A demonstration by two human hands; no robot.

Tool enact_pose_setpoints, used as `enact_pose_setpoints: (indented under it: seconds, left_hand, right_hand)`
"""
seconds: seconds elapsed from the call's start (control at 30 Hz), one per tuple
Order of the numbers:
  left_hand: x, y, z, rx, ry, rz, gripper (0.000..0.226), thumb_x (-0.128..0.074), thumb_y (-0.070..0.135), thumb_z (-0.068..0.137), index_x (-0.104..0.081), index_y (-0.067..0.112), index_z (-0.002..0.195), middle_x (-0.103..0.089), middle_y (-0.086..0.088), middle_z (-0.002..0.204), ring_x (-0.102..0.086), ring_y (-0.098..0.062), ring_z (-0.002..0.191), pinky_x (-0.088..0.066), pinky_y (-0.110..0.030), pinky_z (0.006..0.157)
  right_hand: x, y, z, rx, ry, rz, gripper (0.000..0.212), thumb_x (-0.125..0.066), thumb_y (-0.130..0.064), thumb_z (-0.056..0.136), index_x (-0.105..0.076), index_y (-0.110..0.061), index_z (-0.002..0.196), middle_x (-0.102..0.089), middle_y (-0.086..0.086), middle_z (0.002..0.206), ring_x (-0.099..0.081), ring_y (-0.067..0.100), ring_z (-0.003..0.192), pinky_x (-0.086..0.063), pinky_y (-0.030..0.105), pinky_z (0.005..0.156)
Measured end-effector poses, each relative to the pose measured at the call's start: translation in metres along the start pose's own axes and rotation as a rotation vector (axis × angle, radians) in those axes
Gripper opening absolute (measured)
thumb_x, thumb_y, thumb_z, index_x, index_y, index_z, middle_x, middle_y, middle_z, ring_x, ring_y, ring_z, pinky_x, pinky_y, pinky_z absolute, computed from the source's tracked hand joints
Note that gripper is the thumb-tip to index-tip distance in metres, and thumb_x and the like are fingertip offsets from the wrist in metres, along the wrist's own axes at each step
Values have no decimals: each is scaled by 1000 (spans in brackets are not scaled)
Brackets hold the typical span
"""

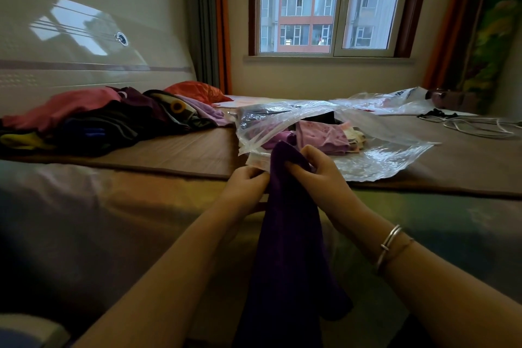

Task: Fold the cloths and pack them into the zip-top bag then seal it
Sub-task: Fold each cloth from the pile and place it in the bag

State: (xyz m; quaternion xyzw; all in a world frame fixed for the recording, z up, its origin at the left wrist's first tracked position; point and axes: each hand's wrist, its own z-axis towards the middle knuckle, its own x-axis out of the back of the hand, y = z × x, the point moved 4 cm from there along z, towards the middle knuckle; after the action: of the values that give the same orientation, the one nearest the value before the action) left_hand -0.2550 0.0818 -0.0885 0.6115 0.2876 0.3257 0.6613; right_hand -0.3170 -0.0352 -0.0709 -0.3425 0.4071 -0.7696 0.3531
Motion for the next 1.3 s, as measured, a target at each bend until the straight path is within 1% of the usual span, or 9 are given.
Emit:
enact_pose_setpoints:
  seconds: [0.1, 0.2, 0.33, 0.57, 0.77, 0.93, 1.0, 1.1, 1.3]
  left_hand:
    - [6, 4, 2, 23, 57, -65, 18, -49, 8, 96, -65, 15, 93, -68, -2, 84, -63, -11, 74, -53, -24, 61]
    - [16, 7, 4, -5, 166, -126, 23, -47, 0, 94, -63, 13, 85, -65, -5, 79, -61, -12, 68, -54, -21, 57]
    - [29, 5, 7, -17, 270, -143, 17, -53, 2, 91, -64, 14, 84, -66, -5, 81, -61, -13, 70, -52, -25, 68]
    - [24, 5, 10, -69, 232, -101, 15, -61, 3, 88, -62, 12, 100, -70, -5, 91, -67, -15, 79, -56, -27, 72]
    - [19, 8, 7, -158, 184, -14, 18, -58, 0, 89, -67, 11, 100, -73, -5, 91, -69, -12, 78, -57, -20, 67]
    - [23, 13, 3, -280, 325, 111, 16, -61, 6, 90, -69, 20, 90, -71, 5, 88, -66, 0, 75, -55, -15, 69]
    - [18, 14, 0, -286, 276, 100, 15, -62, 6, 89, -70, 18, 90, -71, 5, 86, -67, 2, 72, -54, -13, 68]
    - [7, 13, -4, -269, 162, 70, 11, -63, 7, 88, -71, 12, 96, -72, -1, 90, -68, 0, 75, -54, -12, 67]
    - [13, 8, -1, -154, 204, -44, 7, -69, 18, 85, -71, 18, 92, -73, 0, 90, -70, -11, 84, -56, -24, 70]
  right_hand:
    - [9, -3, -1, 25, 49, -30, 18, -56, -1, 88, -49, -10, 75, -53, 0, 68, -53, 12, 67, -45, 23, 59]
    - [18, -4, 0, -35, 64, 8, 18, -52, 3, 87, -46, -13, 80, -52, 7, 75, -50, 20, 72, -43, 28, 61]
    - [18, -3, -3, -217, -72, 73, 17, -50, -7, 95, -50, -9, 111, -64, 8, 89, -62, 19, 77, -54, 32, 72]
    - [11, -8, -14, -169, -319, -71, 26, -59, -26, 92, -64, -3, 102, -68, 18, 102, -67, 24, 91, -53, 35, 85]
    - [16, -5, -7, -189, -186, -121, 36, -62, -32, 90, -66, 2, 100, -70, 18, 98, -67, 25, 86, -54, 36, 80]
    - [23, -4, 0, -164, -77, -258, 40, -61, -30, 90, -62, 9, 94, -64, 21, 82, -60, 23, 74, -45, 31, 67]
    - [19, -5, -2, -178, -131, -175, 34, -61, -31, 91, -67, 2, 96, -70, 16, 89, -66, 21, 79, -52, 32, 70]
    - [11, -8, -5, -182, -223, -12, 21, -60, -30, 92, -72, -14, 98, -73, -1, 86, -68, 7, 78, -51, 18, 63]
    - [2, -6, -6, -210, -360, 141, 18, -58, -28, 93, -71, -18, 99, -73, 0, 96, -67, 11, 93, -54, 30, 86]
